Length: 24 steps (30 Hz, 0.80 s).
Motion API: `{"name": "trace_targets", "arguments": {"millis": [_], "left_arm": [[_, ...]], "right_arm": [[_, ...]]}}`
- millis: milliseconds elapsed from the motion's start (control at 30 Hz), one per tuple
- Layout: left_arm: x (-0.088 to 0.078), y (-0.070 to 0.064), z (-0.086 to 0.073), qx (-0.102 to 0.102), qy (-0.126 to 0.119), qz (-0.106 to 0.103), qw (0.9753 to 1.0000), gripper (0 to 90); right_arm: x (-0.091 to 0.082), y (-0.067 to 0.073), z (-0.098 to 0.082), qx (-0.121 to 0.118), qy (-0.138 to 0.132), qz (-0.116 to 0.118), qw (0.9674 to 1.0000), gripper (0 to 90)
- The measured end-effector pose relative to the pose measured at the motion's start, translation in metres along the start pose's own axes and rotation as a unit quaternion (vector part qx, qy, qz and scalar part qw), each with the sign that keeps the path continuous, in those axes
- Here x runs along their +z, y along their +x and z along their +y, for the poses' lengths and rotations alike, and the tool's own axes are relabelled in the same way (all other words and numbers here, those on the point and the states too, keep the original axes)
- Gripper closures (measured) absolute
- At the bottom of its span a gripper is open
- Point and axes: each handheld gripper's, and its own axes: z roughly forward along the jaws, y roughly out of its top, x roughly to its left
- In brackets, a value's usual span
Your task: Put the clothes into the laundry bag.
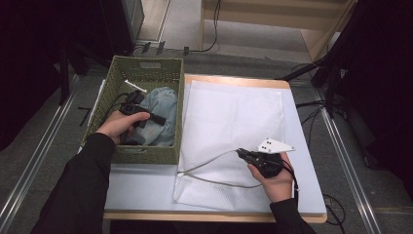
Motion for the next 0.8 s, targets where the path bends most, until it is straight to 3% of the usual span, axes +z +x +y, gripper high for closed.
{"name": "trace_targets", "arguments": {"millis": [67,100,133,167,200,233,267,300,333,367,400,433,467,500,533,567,600,633,700,733,767,800], "left_arm": [[0.005,0.000,0.000,-0.003,0.011,0.035,0.9993,52.2],[0.009,0.001,0.001,-0.014,0.028,0.055,0.9980,41.9],[0.009,0.001,0.001,-0.014,0.028,0.055,0.9980,26.8],[0.025,0.000,0.000,-0.016,0.092,0.101,0.9905,12.6],[0.025,0.000,0.000,-0.016,0.092,0.101,0.9905,7.2],[0.034,-0.008,0.000,0.015,0.120,0.127,0.9845,3.7],[0.034,-0.008,0.000,0.015,0.120,0.127,0.9845,1.7],[0.042,-0.015,0.001,0.039,0.139,0.159,0.9766,0.2],[0.042,-0.015,0.001,0.039,0.139,0.159,0.9766,0.0],[0.047,-0.021,0.002,0.061,0.157,0.186,0.9681,0.3],[0.048,-0.023,0.003,0.066,0.161,0.199,0.9643,2.4],[0.048,-0.023,0.003,0.066,0.161,0.199,0.9643,6.5],[0.049,-0.026,0.004,0.076,0.167,0.225,0.9569,11.2],[0.049,-0.026,0.004,0.076,0.167,0.225,0.9569,15.9],[0.050,-0.028,0.004,0.084,0.169,0.238,0.9527,15.9],[0.051,-0.033,0.003,0.101,0.169,0.263,0.9443,28.9],[0.051,-0.033,0.003,0.101,0.169,0.263,0.9443,33.9],[0.051,-0.035,0.004,0.112,0.169,0.272,0.9408,33.9],[0.049,-0.037,0.004,0.118,0.165,0.269,0.9417,56.2],[0.048,-0.037,0.004,0.118,0.161,0.270,0.9419,56.2],[0.044,-0.037,0.005,0.111,0.149,0.254,0.9493,62.4],[0.044,-0.037,0.005,0.111,0.149,0.254,0.9493,63.4]], "right_arm": [[0.000,-0.001,0.000,0.002,-0.001,0.002,1.0000,90.0],[-0.001,-0.001,0.000,0.004,-0.001,0.001,1.0000,90.0],[-0.001,-0.001,0.000,0.004,-0.001,0.001,1.0000,90.0],[-0.001,-0.001,-0.001,0.004,-0.001,0.002,1.0000,90.0],[-0.001,-0.001,-0.001,0.004,-0.001,0.002,1.0000,90.0],[-0.001,0.000,0.000,0.002,-0.001,0.003,1.0000,90.0],[-0.001,0.000,0.000,0.002,-0.001,0.003,1.0000,90.0],[-0.002,0.000,0.000,0.003,-0.001,0.001,1.0000,90.0],[-0.002,0.000,0.000,0.003,-0.001,0.001,1.0000,90.0],[-0.002,-0.001,0.000,0.004,-0.003,0.001,1.0000,90.0],[-0.002,-0.001,-0.001,0.004,-0.003,0.000,1.0000,90.0],[-0.002,-0.001,-0.001,0.004,-0.003,0.000,1.0000,90.0],[-0.002,0.000,-0.001,0.004,-0.003,0.001,1.0000,90.0],[-0.002,0.000,-0.001,0.003,-0.001,0.001,1.0000,90.0],[-0.002,0.000,-0.001,0.003,-0.001,0.001,1.0000,90.0],[-0.002,0.000,-0.001,0.003,-0.002,0.002,1.0000,90.0],[-0.002,0.000,-0.001,0.003,-0.002,0.002,1.0000,90.0],[-0.002,0.000,0.000,0.003,-0.002,0.002,1.0000,90.0],[-0.002,0.000,-0.001,0.004,-0.002,0.001,1.0000,90.0],[-0.002,0.000,-0.001,0.004,-0.002,0.001,1.0000,90.0],[-0.002,-0.001,-0.001,0.004,-0.003,0.002,1.0000,90.0],[-0.002,-0.001,-0.001,0.004,-0.003,0.002,1.0000,90.0]]}}
